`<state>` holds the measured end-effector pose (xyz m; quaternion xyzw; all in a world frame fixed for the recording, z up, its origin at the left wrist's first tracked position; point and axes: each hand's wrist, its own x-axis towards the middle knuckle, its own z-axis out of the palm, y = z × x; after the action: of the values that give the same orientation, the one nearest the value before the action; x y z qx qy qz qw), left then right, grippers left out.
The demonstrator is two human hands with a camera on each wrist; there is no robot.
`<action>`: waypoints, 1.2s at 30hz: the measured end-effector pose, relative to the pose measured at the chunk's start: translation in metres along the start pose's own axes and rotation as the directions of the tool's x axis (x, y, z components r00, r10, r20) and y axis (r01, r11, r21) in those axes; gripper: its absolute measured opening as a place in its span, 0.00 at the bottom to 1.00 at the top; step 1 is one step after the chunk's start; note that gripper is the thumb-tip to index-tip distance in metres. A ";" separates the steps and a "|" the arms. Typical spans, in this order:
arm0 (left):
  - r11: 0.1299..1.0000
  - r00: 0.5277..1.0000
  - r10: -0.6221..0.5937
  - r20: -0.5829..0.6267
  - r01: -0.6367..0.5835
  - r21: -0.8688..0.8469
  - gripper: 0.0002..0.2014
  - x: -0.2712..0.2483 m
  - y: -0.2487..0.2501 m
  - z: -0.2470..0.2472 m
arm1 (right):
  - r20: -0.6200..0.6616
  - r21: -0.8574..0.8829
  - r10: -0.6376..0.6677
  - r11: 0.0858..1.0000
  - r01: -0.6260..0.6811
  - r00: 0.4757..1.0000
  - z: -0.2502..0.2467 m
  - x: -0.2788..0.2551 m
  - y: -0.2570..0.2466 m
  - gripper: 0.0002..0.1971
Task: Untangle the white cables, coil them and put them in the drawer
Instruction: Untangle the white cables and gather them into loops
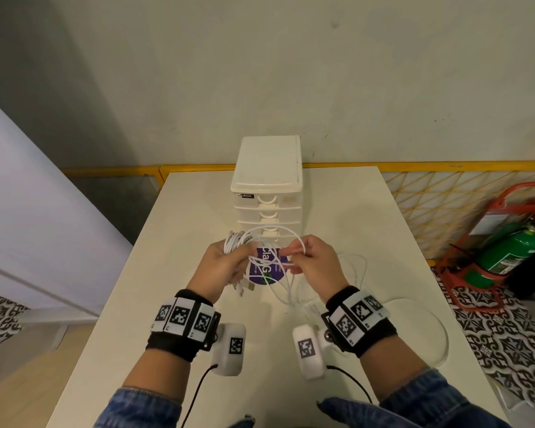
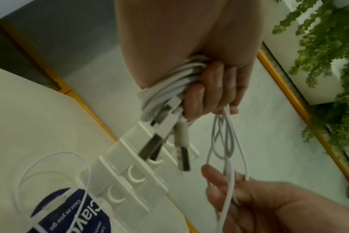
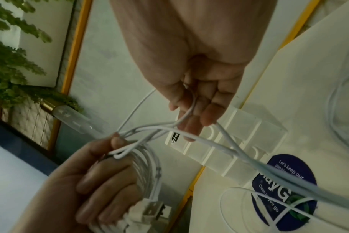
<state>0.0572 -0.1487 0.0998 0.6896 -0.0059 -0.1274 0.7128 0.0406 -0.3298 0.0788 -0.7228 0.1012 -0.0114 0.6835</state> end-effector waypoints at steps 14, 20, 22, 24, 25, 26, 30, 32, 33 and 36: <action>0.995 0.993 0.014 -0.114 -0.003 0.098 0.20 -0.002 0.015 0.004 | 0.027 -0.387 -0.514 0.785 0.483 0.857 -0.016 0.008 0.003 0.07; 0.994 0.986 0.087 -0.143 -0.075 0.085 0.19 -0.007 0.025 0.005 | 0.210 -0.433 -0.342 0.808 0.401 0.916 -0.005 0.005 0.012 0.23; 0.990 0.973 0.129 -0.193 -0.116 0.080 0.18 -0.005 0.033 0.001 | 0.060 -0.206 -0.355 0.910 0.359 0.933 -0.004 0.002 0.019 0.22; 0.983 0.962 0.174 -0.211 -0.157 0.094 0.18 -0.004 0.041 -0.004 | -0.014 0.039 -0.253 0.967 0.253 0.967 -0.004 -0.001 0.023 0.22; 0.980 0.960 0.191 -0.207 -0.174 0.100 0.18 -0.003 0.044 -0.007 | 0.025 0.068 -0.228 0.972 0.226 0.973 -0.004 -0.001 0.024 0.22; 0.977 0.958 0.205 -0.202 -0.187 0.106 0.18 -0.002 0.048 -0.009 | 0.103 0.007 -0.225 0.974 0.225 0.969 -0.004 -0.001 0.025 0.20; 0.969 0.955 0.228 -0.188 -0.203 0.144 0.18 0.004 0.051 -0.010 | 0.275 -0.147 -0.205 0.956 0.252 0.939 -0.002 -0.003 0.020 0.11; 0.966 0.949 0.231 -0.214 -0.198 0.164 0.18 0.008 0.052 -0.012 | 0.249 -0.083 -0.185 0.974 0.211 0.951 -0.003 -0.004 0.016 0.06; 0.966 0.945 0.229 -0.232 -0.192 0.171 0.18 0.011 0.052 -0.015 | 0.260 -0.034 -0.155 0.985 0.169 0.953 -0.004 -0.004 0.012 0.05; 0.966 0.933 0.221 -0.285 -0.168 0.199 0.16 0.016 0.054 -0.021 | 0.370 0.079 -0.063 0.996 0.036 0.927 -0.007 -0.007 -0.001 0.07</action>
<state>0.0859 -0.1299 0.1494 0.7556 0.0247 0.0528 0.6524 0.0332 -0.3357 0.0814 -0.6894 -0.0489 0.1049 0.7151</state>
